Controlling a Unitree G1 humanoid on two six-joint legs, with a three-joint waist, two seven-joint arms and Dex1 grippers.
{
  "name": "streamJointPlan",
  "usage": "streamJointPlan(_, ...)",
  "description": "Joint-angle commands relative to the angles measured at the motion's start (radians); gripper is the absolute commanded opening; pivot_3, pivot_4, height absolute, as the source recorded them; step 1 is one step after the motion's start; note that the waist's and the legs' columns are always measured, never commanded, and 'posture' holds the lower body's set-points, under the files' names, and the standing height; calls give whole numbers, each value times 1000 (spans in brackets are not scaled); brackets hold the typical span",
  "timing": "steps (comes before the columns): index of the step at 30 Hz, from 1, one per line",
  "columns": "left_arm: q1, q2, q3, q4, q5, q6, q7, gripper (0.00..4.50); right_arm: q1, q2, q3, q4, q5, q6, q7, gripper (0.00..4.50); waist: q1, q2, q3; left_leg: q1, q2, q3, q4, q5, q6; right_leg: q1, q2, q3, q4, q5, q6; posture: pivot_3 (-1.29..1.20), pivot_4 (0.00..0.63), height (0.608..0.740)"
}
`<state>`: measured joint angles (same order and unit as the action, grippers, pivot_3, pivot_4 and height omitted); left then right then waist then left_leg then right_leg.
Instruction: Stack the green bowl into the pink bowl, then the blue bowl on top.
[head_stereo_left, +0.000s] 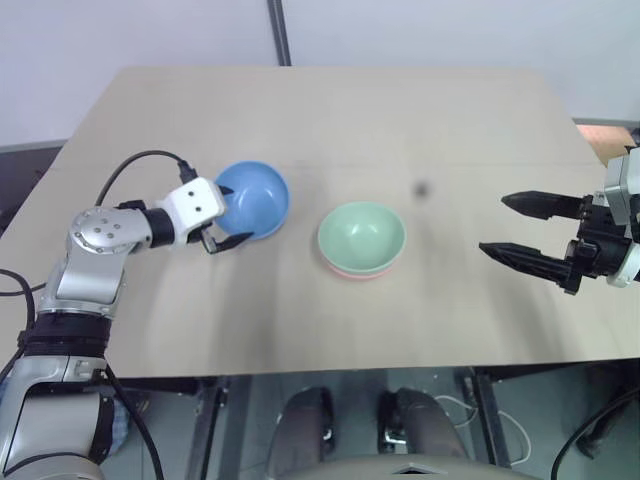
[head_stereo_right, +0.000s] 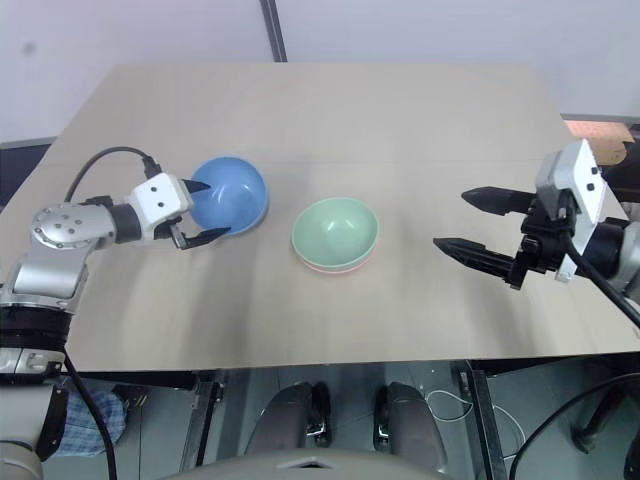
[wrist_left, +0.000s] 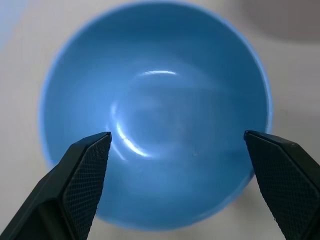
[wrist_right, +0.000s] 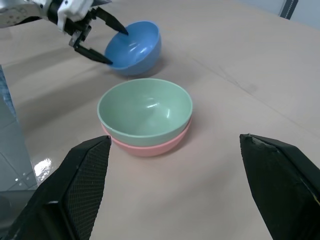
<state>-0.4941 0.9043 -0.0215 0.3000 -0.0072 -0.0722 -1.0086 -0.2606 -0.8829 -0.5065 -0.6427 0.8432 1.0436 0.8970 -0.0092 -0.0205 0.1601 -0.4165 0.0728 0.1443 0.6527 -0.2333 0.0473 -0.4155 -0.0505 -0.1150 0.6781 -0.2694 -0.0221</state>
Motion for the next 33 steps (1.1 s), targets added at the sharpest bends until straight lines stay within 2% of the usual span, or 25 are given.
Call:
streamJointPlan(1, -31, 27, -30, 34, 61, -78, 2, 4500, -2, -22, -9, -23, 34, -27, -27, 4462, 1, 0, 0, 0, 0, 0, 0, 0, 0, 0, 0, 0, 0, 0, 0, 0, 150, 740)
streamJointPlan(13, -77, 36, -46, 138, 108, -187, 2, 4500, 26, -48, 3, -8, 60, -69, -62, 4462, 0, 0, 0, 0, 0, 0, 1, 0, 0, 0, 0, 0, 0, -1, 2, 0, 150, 740)
streamJointPlan(33, -117, 8, 40, 106, -59, -128, -28, 4500, 55, -73, 54, 30, 47, -151, -50, 4462, 1, 0, 0, 0, 0, 0, 2, 1, -1, 0, 1, 0, 2, -1, 2, 0, 150, 740)
